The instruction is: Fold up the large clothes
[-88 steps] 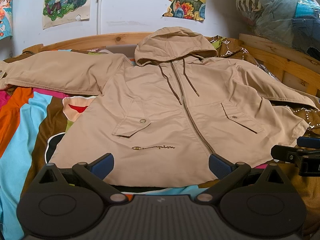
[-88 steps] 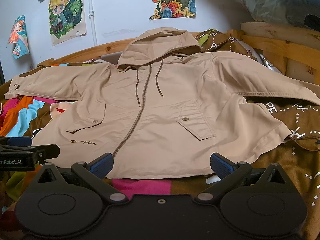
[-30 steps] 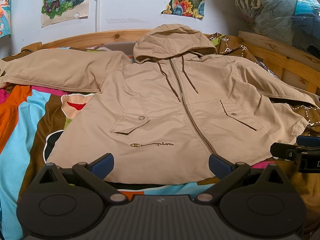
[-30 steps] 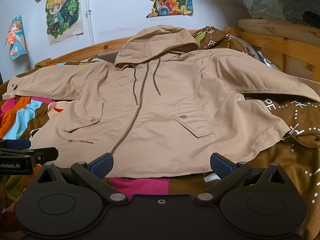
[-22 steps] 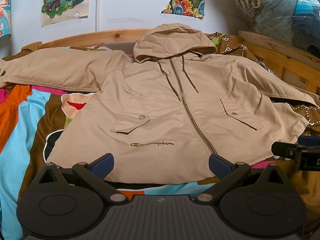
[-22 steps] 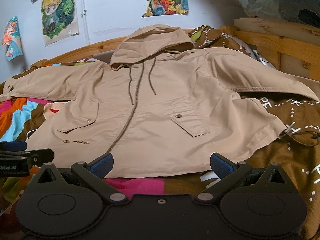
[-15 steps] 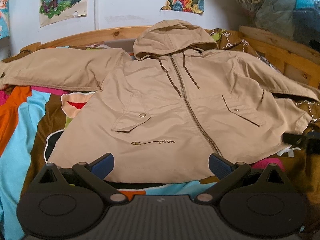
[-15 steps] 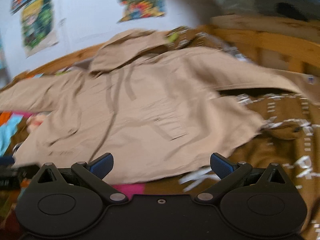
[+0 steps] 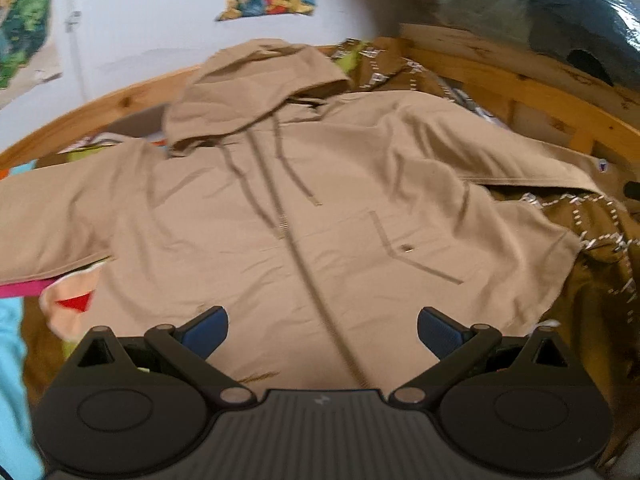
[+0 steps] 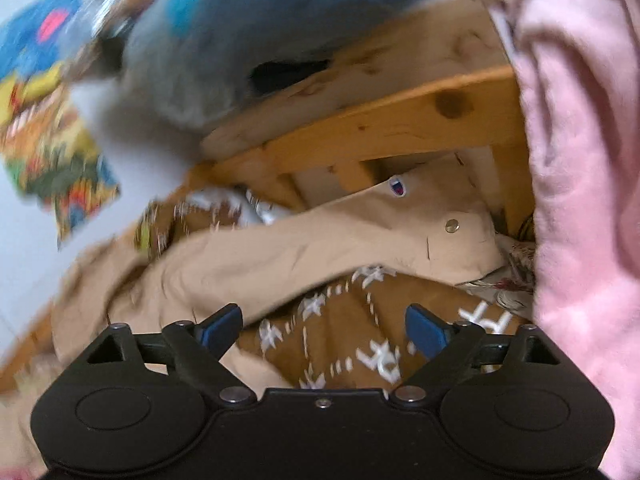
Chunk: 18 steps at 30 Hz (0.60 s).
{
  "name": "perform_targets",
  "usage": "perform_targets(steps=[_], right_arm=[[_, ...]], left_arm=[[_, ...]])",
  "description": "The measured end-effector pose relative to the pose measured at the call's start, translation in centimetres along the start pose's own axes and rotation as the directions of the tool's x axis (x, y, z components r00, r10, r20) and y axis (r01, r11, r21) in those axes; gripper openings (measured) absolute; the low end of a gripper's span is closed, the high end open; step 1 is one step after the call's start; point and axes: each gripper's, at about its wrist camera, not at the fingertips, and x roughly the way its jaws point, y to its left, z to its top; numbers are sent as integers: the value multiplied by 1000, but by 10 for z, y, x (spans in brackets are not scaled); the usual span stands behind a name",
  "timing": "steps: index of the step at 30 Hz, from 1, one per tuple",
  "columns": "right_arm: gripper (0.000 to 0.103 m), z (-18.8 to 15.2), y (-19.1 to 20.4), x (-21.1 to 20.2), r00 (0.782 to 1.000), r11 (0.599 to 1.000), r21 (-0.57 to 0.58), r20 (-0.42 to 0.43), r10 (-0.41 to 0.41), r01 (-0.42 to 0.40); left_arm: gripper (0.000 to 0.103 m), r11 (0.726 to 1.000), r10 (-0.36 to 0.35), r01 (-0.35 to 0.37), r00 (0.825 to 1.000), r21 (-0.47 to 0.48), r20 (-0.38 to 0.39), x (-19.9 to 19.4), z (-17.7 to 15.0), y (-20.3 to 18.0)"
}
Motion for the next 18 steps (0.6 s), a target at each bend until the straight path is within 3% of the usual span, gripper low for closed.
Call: perform_targets(steps=[3,6,11,14,16,18], right_arm=[[83,15,-12,37,994,980,176,-55,99,-88],[81,15,-8,66,990,967,242,-96,105,-79],[76,21,2,99,997,945,324,-71,-17,39],[58,21,8,102,987,893,422,-28,-161,157],[31,18,15,98,970,863,460,18,-244,209],[18,17,28,95,955,864,452,80,-287,221]], left_arm=[[102,999,-46,46,999,-9,-4,11,7,-7],[102,997,-70,70,997,-13,-25,23,7,-10],[102,997,-71,68,995,-37,-67,38,4,3],[102,996,-63,58,995,-71,-71,38,-1,21],[102,994,-50,43,996,-96,-75,36,-4,36],[102,992,-34,24,996,-120,-77,35,-8,53]])
